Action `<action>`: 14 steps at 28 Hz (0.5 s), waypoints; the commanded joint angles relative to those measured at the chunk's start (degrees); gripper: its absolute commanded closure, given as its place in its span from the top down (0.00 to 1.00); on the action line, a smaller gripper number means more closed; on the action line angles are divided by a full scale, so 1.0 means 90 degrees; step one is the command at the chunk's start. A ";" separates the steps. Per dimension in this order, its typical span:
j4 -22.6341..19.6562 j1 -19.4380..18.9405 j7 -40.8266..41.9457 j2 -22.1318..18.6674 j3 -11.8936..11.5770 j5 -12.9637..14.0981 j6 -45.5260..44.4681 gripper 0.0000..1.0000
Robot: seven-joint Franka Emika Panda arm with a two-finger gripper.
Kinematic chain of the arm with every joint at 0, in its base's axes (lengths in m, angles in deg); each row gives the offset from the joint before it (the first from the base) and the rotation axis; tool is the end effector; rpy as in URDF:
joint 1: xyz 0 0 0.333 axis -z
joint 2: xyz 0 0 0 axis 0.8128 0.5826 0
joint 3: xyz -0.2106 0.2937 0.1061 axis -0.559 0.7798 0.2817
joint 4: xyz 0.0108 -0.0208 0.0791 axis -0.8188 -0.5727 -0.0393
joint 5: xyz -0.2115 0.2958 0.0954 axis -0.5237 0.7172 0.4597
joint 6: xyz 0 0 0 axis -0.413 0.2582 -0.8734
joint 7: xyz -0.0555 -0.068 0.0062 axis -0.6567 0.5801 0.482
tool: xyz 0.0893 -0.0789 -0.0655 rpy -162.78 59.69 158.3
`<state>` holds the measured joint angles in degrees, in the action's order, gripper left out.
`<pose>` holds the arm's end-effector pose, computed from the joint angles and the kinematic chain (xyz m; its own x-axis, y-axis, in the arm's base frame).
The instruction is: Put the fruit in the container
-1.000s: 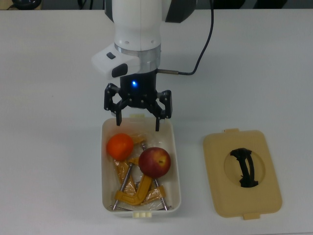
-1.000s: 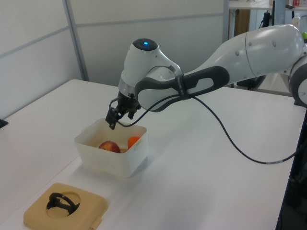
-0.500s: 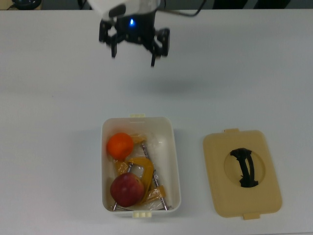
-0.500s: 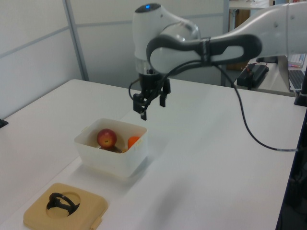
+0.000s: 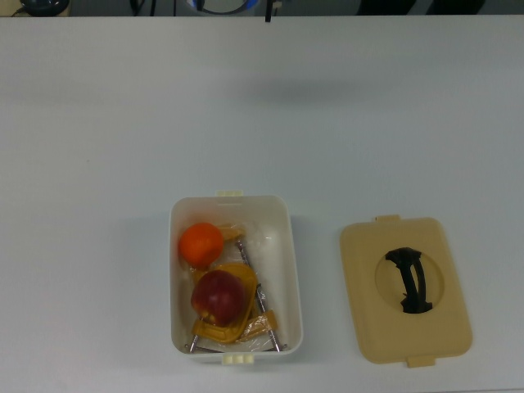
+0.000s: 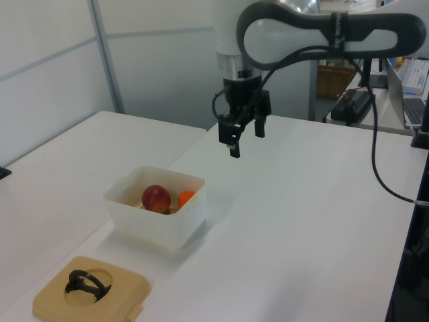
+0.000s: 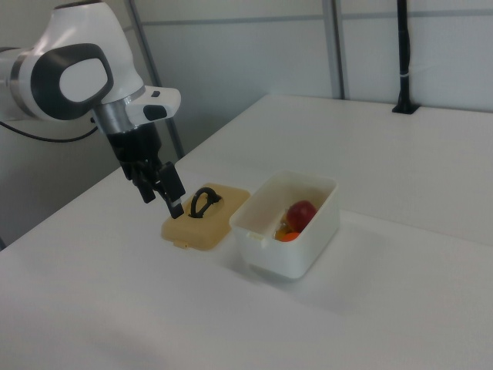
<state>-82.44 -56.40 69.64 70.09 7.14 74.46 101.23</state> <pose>0.5112 0.0567 0.6617 0.9894 -0.1440 0.0177 -0.1447 -0.9884 0.0470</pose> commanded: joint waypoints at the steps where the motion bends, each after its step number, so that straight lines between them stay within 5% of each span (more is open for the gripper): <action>1: -0.0437 -0.0018 0.0615 -0.0358 -0.0279 0.0460 0.0242 1.00; 14: -0.0359 0.0080 0.0850 -0.0290 -0.0328 0.0588 0.0584 1.00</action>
<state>-84.61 -56.02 75.21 68.23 4.76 78.39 105.37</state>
